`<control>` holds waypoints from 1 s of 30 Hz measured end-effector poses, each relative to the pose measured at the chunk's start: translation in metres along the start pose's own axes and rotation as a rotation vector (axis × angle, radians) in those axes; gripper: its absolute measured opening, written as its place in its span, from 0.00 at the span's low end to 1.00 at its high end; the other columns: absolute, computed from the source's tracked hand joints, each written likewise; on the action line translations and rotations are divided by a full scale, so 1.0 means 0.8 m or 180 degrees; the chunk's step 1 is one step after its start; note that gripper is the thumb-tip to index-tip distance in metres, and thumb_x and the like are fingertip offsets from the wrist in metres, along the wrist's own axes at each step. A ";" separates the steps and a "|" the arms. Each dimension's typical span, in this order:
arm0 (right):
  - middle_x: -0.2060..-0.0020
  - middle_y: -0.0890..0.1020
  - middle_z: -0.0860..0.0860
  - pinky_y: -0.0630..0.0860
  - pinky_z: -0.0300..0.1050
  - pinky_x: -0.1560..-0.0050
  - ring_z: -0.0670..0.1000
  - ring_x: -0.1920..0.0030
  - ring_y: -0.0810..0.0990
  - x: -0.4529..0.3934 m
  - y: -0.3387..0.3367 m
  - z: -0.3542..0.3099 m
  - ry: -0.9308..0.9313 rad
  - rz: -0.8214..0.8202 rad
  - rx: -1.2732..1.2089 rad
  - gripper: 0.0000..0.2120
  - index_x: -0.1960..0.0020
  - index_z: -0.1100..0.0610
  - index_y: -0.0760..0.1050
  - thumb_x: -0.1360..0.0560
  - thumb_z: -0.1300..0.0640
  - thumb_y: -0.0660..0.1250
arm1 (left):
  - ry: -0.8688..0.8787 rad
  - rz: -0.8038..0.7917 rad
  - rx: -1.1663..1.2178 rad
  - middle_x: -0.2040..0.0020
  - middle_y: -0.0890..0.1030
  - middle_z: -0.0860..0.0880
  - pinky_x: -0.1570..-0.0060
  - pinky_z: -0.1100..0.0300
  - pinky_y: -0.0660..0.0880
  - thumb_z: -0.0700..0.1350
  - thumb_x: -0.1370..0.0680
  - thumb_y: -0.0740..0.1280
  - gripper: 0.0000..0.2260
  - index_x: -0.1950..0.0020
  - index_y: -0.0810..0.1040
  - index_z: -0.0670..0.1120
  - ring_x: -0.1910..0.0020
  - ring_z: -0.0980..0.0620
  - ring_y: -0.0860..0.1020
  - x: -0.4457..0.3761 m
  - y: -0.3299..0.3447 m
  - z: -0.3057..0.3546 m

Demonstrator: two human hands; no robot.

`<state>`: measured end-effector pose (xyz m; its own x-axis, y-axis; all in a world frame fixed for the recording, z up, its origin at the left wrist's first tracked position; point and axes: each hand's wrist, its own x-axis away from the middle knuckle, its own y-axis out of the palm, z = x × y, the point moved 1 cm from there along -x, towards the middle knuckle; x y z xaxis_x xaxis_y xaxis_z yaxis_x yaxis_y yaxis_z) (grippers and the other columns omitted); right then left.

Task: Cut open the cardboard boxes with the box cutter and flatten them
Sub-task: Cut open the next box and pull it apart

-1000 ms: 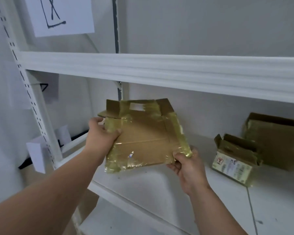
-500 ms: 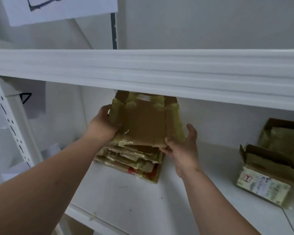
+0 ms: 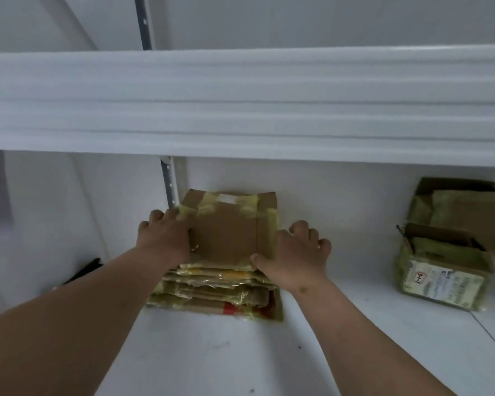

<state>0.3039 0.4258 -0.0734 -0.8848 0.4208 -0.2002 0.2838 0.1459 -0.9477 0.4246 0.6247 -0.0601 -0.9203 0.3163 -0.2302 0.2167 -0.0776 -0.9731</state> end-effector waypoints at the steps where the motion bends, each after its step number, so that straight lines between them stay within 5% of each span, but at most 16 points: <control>1: 0.29 0.61 0.52 0.54 0.58 0.30 0.57 0.29 0.60 -0.002 0.001 -0.001 -0.0108 0.0023 0.0008 0.33 0.32 0.50 0.67 0.30 0.32 0.62 | 0.0102 -0.0035 -0.0121 0.27 0.64 0.50 0.33 0.49 0.64 0.46 0.22 0.62 0.24 0.26 0.64 0.53 0.31 0.44 0.63 -0.002 0.005 0.003; 4: 0.21 0.44 0.49 0.41 0.58 0.23 0.54 0.21 0.44 -0.014 -0.001 -0.012 -0.0672 0.0085 0.0045 0.41 0.22 0.51 0.50 0.27 0.40 0.64 | 0.0414 -0.0020 -0.0136 0.22 0.59 0.50 0.27 0.48 0.57 0.41 0.21 0.58 0.27 0.22 0.58 0.52 0.24 0.44 0.56 -0.008 0.010 0.017; 6: 0.20 0.41 0.49 0.35 0.58 0.23 0.53 0.21 0.39 -0.022 -0.001 -0.021 -0.0930 -0.0031 0.0243 0.43 0.20 0.49 0.42 0.25 0.46 0.65 | 0.0507 -0.0247 0.0075 0.23 0.61 0.50 0.28 0.47 0.62 0.40 0.19 0.56 0.24 0.23 0.60 0.53 0.25 0.43 0.59 -0.009 0.012 0.023; 11: 0.21 0.58 0.54 0.33 0.61 0.25 0.54 0.21 0.51 -0.033 0.025 -0.033 -0.0947 -0.0464 0.0857 0.33 0.20 0.52 0.51 0.21 0.39 0.46 | 0.0467 -0.0758 0.0411 0.26 0.66 0.50 0.32 0.49 0.66 0.47 0.17 0.50 0.19 0.27 0.66 0.50 0.28 0.46 0.66 -0.017 0.026 0.015; 16: 0.21 0.56 0.59 0.38 0.58 0.23 0.58 0.21 0.51 -0.025 0.055 -0.040 -0.0716 -0.0800 0.0741 0.38 0.20 0.43 0.46 0.25 0.26 0.38 | 0.0605 -0.1148 0.0063 0.19 0.46 0.50 0.23 0.47 0.48 0.71 0.23 0.46 0.36 0.19 0.47 0.53 0.21 0.47 0.46 -0.014 0.052 0.016; 24: 0.21 0.55 0.58 0.46 0.60 0.23 0.58 0.22 0.53 -0.023 0.071 -0.036 -0.0505 -0.0892 0.0407 0.37 0.21 0.41 0.52 0.26 0.25 0.43 | 0.0536 -0.1096 0.0128 0.20 0.52 0.50 0.26 0.47 0.57 0.67 0.22 0.52 0.33 0.22 0.54 0.52 0.22 0.47 0.53 -0.013 0.053 0.020; 30: 0.22 0.54 0.55 0.37 0.64 0.25 0.59 0.22 0.50 -0.015 0.063 -0.034 -0.0502 -0.0691 0.0492 0.36 0.22 0.40 0.54 0.26 0.26 0.45 | 0.0621 -0.0794 -0.0235 0.22 0.57 0.50 0.27 0.44 0.55 0.66 0.23 0.52 0.30 0.24 0.60 0.54 0.24 0.45 0.55 -0.003 0.036 0.028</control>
<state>0.3391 0.4525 -0.1118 -0.9685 0.2488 -0.0134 0.0329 0.0742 -0.9967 0.4255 0.6005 -0.0872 -0.8698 0.4927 0.0261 0.0219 0.0916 -0.9956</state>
